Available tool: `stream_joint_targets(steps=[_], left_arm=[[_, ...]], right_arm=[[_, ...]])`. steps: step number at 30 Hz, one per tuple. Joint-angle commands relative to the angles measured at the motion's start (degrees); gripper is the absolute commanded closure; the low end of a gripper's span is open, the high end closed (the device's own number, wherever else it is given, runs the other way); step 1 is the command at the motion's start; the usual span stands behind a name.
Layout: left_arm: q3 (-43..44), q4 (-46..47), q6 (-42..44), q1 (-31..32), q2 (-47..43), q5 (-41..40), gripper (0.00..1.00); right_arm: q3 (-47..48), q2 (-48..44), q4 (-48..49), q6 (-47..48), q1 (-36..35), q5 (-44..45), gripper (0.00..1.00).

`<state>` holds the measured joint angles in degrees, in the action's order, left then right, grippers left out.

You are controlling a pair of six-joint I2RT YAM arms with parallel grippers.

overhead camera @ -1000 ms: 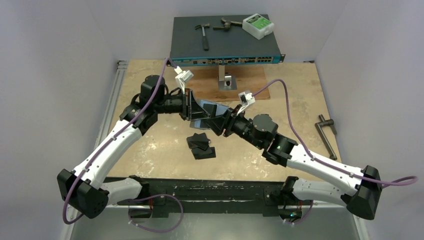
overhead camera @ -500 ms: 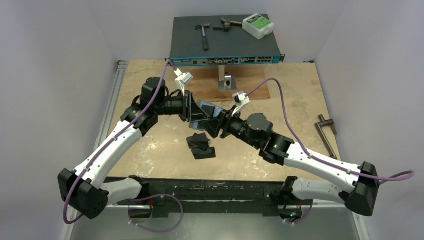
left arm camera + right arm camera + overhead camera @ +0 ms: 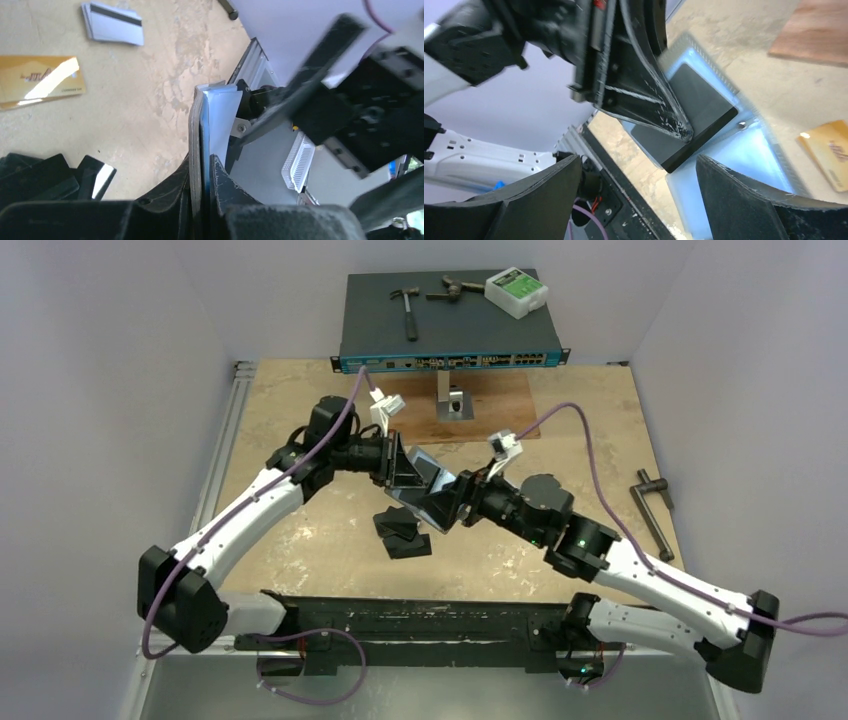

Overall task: Put the credit cards into the card holder
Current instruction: Insert the credit card into the card holder.

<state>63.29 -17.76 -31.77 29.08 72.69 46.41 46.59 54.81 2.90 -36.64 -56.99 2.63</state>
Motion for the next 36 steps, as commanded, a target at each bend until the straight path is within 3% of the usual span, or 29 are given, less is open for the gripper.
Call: stream_joint_targets(steps=[1,6,15,20,26,29,36], left_arm=[[0.7,-2.9,0.1,0.8,5.7,-1.8,1.00],[1.9,0.0,-2.1,4.4,13.4,0.3,1.00],[-1.6,17.7,-12.0,9.7,25.1,1.5,1.00],[-4.8,24.4,-13.9,10.6,29.1,0.8,0.99],[-7.5,21.3,-9.9,10.8,32.0,-3.9,0.64],[-8.6,19.7,-8.8,10.7,32.3,-4.7,0.52],[-8.9,14.0,-3.9,9.5,32.2,-7.0,0.47]], right_arm=[[0.8,-8.0,-10.3,-0.2,3.6,5.5,0.12],[-1.6,-13.9,-20.4,-3.0,9.0,10.8,0.01],[-5.2,-16.1,-23.2,-8.1,10.0,15.9,0.01],[-7.3,-15.8,-23.4,-10.2,10.3,14.7,0.08],[-9.0,-14.6,-24.3,-12.2,10.4,12.5,0.15],[-9.1,-14.0,-24.2,-12.4,10.4,11.7,0.16],[-9.5,-11.6,-24.5,-13.0,10.4,8.7,0.17]])
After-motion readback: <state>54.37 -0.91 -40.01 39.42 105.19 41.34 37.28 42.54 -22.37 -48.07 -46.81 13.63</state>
